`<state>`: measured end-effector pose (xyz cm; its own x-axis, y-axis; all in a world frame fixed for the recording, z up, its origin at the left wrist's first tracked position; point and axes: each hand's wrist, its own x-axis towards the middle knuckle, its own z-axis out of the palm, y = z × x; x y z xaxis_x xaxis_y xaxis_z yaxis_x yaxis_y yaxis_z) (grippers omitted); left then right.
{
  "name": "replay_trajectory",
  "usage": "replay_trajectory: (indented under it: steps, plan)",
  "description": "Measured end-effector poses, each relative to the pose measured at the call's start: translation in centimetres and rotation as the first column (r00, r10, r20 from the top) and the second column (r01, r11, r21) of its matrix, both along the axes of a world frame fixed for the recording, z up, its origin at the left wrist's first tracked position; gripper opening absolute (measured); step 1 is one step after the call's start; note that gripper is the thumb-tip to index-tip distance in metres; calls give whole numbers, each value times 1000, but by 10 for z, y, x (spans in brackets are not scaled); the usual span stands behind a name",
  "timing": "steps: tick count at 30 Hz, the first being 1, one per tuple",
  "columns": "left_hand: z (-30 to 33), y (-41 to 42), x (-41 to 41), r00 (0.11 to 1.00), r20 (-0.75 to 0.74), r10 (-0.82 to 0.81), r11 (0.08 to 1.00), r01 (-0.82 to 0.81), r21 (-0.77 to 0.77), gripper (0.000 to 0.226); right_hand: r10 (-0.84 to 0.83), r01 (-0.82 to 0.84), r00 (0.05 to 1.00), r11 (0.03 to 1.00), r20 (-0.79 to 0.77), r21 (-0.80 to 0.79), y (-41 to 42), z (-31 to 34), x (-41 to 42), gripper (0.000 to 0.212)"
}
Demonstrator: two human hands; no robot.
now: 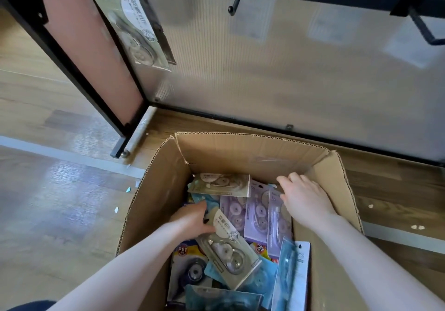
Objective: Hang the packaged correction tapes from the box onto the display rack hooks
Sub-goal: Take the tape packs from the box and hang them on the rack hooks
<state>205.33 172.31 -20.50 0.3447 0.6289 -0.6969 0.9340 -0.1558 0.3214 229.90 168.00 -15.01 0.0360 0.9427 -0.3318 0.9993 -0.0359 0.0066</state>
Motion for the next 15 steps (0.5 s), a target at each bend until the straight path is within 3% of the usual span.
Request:
replay_trajectory:
  steps: [8,15]
  plan:
    - [1,1,1,996,78,-50,996,55,-70,23,-19,19,1000,1000,7,-13,0,-5,5,33]
    - [34,7,3,981,112,-157,987,151,60,34,-47,48,999,997,17,-58,-3,-6,3,35]
